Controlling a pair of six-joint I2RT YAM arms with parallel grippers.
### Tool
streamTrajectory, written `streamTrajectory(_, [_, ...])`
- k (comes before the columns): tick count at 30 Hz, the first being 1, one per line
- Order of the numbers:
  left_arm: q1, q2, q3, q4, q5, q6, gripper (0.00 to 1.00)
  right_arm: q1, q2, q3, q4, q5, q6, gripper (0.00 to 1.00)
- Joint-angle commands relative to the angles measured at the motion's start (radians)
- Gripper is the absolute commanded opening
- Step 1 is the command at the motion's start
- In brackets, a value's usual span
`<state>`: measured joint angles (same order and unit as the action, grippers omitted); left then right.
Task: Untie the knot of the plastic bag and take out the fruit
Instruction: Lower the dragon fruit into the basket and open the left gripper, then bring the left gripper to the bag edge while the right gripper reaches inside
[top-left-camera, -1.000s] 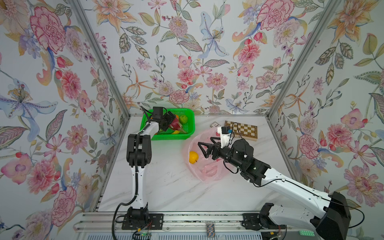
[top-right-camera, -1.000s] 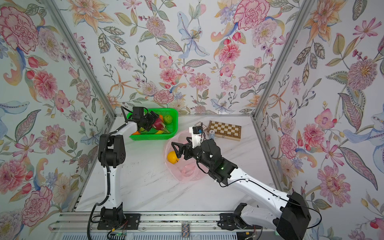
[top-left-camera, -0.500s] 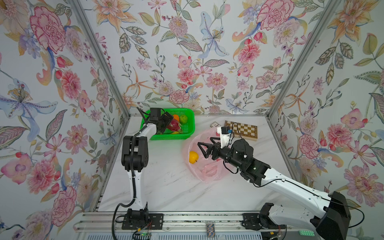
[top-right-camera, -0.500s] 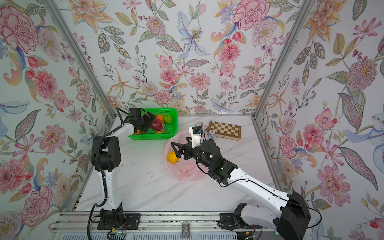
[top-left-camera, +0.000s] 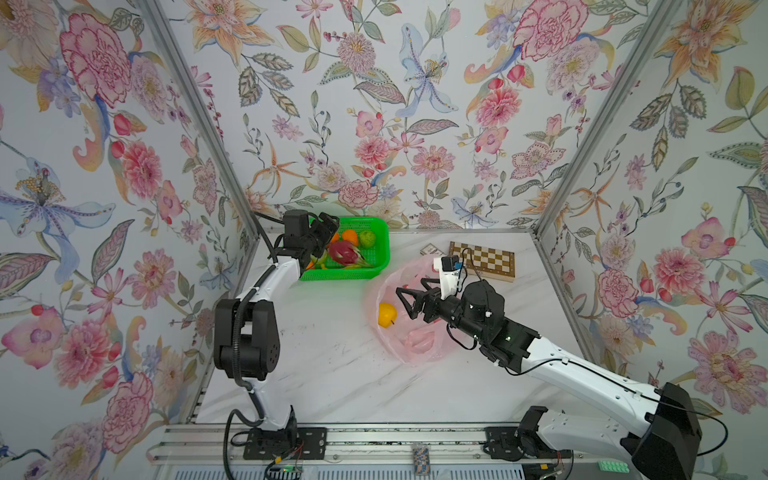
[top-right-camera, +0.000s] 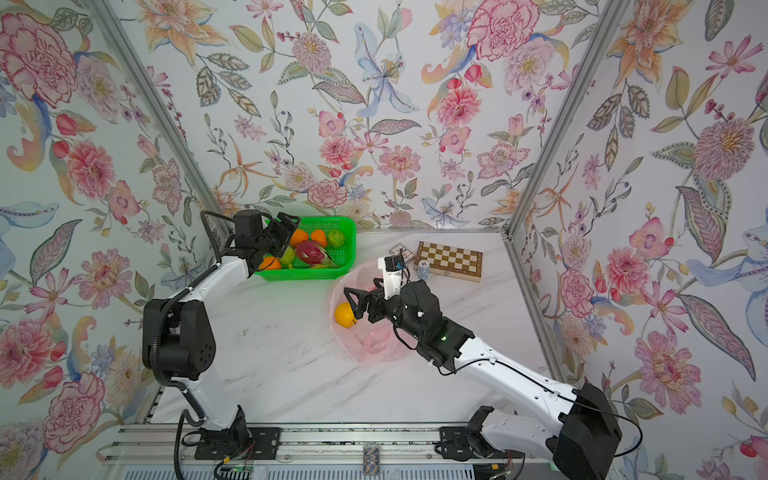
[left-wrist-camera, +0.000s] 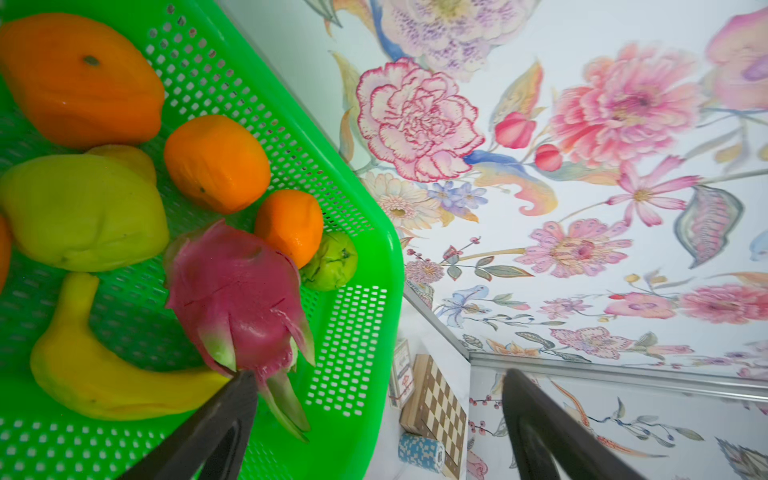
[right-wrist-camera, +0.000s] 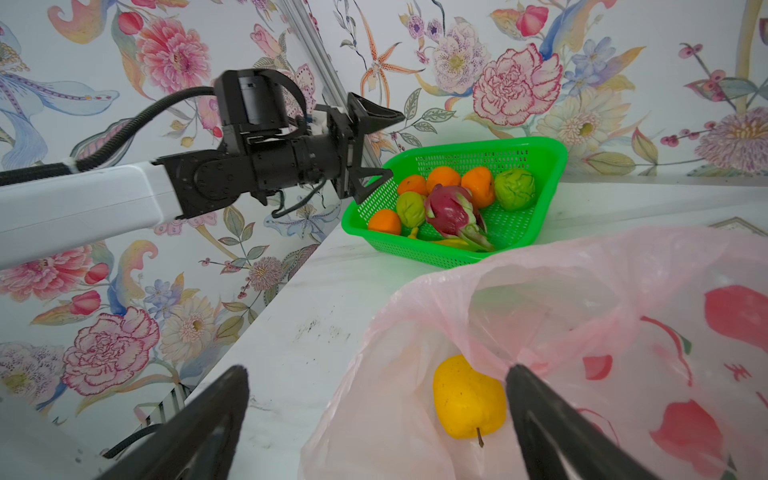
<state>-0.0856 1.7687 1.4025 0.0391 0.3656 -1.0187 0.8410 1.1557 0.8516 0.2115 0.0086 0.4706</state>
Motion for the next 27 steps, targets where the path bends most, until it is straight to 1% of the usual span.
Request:
streamTrajectory(1, [-0.028,-0.124,-0.038,0.019,0.019,0.033,0.9,-0.028,-0.002,-0.007,-0.044,0.017,0.026,0.9])
streamTrajectory(6, [-0.104,-0.274,-0.04,-0.129,-0.052,0.173,0.87,-0.081,0.009,-0.029,-0.068,-0.028,0.063,0.82])
streamTrajectory(9, [-0.166,-0.328,-0.03,-0.223,-0.102,0.278,0.87,-0.11,0.011,-0.062,-0.068,-0.055,0.096,0.78])
streamTrajectory(10, [-0.188,-0.341,-0.028,-0.245,-0.103,0.319,0.87,-0.119,0.012,-0.077,-0.065,-0.064,0.108,0.76])
streamTrajectory(15, [-0.295,-0.35,-0.016,-0.364,-0.095,0.476,0.87,-0.141,0.019,-0.144,-0.058,-0.111,0.153,0.63])
streamTrajectory(20, [-0.408,-0.353,-0.06,-0.4,-0.128,0.581,0.92,-0.14,0.043,-0.206,-0.061,-0.162,0.208,0.56])
streamTrajectory(23, [-0.469,-0.335,-0.06,-0.463,-0.175,0.641,0.96,-0.122,0.058,-0.244,-0.044,-0.189,0.249,0.52])
streamTrajectory(27, [-0.524,-0.324,-0.083,-0.495,-0.172,0.712,0.99,-0.057,0.097,-0.295,0.042,-0.203,0.296,0.51])
